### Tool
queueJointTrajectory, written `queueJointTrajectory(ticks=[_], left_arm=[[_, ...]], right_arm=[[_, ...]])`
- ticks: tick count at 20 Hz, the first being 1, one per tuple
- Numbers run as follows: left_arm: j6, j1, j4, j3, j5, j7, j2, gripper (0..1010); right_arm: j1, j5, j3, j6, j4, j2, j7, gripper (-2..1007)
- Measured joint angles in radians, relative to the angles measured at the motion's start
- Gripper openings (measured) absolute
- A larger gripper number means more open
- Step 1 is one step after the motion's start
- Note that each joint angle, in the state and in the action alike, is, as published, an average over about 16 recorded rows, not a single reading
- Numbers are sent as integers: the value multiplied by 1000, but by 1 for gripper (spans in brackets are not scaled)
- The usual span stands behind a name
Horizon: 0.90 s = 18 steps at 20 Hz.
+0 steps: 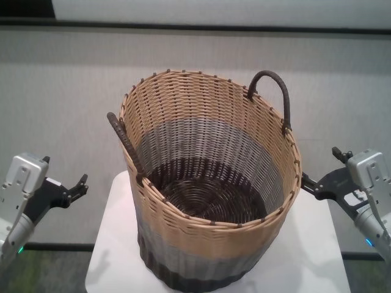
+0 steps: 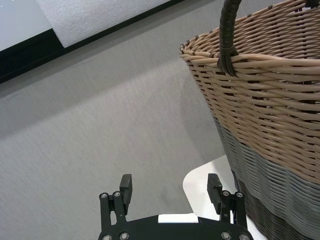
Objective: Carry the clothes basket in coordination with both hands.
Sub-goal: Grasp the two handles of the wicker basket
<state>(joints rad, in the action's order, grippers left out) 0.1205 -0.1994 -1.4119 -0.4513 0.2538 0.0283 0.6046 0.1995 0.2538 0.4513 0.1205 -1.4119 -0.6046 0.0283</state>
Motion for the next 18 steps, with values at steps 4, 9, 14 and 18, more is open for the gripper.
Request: queueJointTrajectory(ticks=[4, 9, 14, 18], left_arm=[[0, 0, 0, 0, 0, 0, 0, 1000], [0, 0, 0, 0, 0, 0, 0, 1000], [0, 0, 0, 0, 0, 0, 0, 1000], [0, 0, 0, 0, 0, 0, 0, 1000]], right_arm=[[0, 0, 0, 0, 0, 0, 0, 1000], [0, 0, 0, 0, 0, 0, 0, 1000], [0, 0, 0, 0, 0, 0, 0, 1000], [0, 0, 0, 0, 0, 0, 0, 1000]])
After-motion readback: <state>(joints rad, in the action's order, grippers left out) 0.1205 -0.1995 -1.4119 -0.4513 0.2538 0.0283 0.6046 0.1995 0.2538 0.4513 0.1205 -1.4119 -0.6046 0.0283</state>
